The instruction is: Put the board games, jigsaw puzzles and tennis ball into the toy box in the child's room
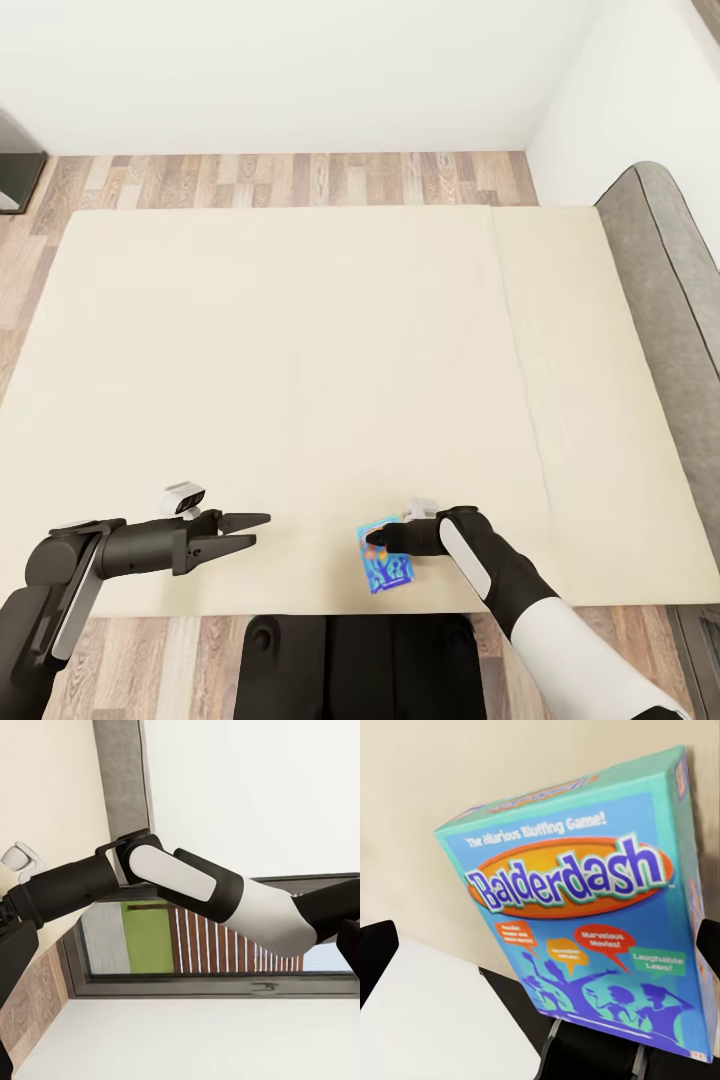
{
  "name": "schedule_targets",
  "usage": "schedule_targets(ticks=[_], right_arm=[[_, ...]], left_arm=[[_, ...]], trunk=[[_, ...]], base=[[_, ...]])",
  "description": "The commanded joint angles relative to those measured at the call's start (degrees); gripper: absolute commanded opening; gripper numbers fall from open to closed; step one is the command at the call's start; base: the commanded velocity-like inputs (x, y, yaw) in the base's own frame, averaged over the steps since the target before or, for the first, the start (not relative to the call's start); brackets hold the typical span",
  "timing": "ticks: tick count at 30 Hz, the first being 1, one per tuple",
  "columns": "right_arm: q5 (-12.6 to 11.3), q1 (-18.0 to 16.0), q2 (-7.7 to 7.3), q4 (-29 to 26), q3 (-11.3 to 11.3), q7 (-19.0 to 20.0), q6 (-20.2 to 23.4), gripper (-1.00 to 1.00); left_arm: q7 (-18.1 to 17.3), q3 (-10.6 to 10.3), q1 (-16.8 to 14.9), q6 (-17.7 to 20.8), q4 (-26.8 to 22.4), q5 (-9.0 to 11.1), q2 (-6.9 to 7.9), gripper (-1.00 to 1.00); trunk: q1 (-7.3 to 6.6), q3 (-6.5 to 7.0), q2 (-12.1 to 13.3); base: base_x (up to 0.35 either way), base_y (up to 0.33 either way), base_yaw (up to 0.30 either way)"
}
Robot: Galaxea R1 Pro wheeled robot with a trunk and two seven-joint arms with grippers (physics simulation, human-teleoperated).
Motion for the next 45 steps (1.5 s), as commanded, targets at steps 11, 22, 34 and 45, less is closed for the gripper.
schedule_targets(ticks=[11,22,34,45], right_arm=[[0.3,0.0,0.09,0.0,0.0,0.3,0.2,1.00],[0.4,0.0,0.01,0.3,0.0,0.3,0.2,1.00],[0.4,0.0,0.01,0.5,0.0,0.3,0.1,1.00],[0.3,0.0,0.01,0.5,0.0,0.3,0.2,1.00]], left_arm=[[-0.2,0.0,0.0,0.6,0.0,0.0,0.03,1.00],[-0.2,0.0,0.0,0.6,0.0,0.0,0.06,1.00],[-0.2,0.0,0.0,0.6,0.0,0.0,0.06,1.00],[-0.2,0.0,0.0,0.6,0.0,0.0,0.02,1.00]], trunk=[[0.03,-0.06,-0.1],[0.03,-0.06,-0.1],[0.03,-0.06,-0.1],[0.03,-0.06,-0.1]], base=[[0.000,0.021,0.041],[0.000,0.000,0.004],[0.000,0.000,0.050],[0.000,0.048,0.008]])
